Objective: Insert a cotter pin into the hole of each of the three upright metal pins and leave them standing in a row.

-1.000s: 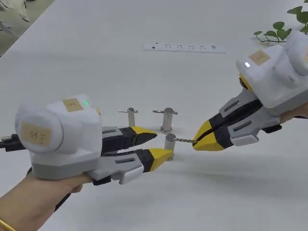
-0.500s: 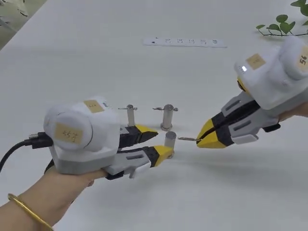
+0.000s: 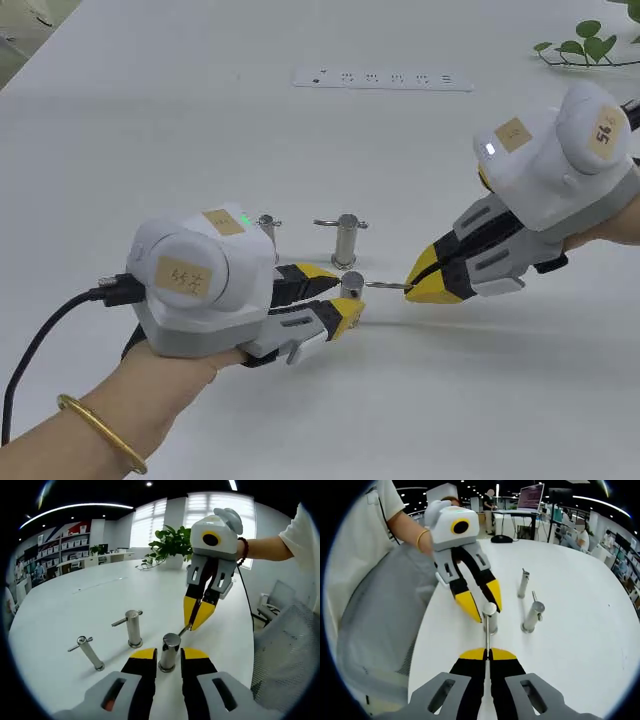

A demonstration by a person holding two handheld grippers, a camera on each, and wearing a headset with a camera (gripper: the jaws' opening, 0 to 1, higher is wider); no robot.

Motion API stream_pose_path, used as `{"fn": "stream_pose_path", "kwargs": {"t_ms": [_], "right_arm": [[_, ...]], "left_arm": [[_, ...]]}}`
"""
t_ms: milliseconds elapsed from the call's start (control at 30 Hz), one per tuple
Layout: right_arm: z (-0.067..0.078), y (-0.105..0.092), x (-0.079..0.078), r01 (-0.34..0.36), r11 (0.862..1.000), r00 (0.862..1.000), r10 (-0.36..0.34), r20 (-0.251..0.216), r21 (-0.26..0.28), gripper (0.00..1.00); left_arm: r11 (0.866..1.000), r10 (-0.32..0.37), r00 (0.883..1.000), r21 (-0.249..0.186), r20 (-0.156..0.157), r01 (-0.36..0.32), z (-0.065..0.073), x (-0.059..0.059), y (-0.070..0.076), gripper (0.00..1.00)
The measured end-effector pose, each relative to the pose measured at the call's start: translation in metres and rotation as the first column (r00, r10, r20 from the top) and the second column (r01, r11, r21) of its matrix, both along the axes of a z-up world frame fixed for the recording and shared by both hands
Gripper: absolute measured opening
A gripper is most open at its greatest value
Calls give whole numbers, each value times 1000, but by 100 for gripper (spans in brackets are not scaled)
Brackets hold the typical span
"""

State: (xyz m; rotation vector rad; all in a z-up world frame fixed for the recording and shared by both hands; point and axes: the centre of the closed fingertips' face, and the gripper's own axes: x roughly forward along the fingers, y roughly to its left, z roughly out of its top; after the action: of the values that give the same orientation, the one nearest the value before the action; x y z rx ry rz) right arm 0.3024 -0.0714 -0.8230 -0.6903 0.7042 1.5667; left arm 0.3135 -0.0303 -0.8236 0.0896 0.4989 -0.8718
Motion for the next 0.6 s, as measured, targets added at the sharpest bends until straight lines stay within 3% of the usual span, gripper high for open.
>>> {"fn": "stream_pose_path", "kwargs": {"t_ms": [600], "right_arm": [[0, 9, -1, -18, 1000, 1000, 18, 1, -5, 3]], "left_arm": [[1000, 9, 1000, -14, -10, -9, -4, 0, -4, 12]]}}
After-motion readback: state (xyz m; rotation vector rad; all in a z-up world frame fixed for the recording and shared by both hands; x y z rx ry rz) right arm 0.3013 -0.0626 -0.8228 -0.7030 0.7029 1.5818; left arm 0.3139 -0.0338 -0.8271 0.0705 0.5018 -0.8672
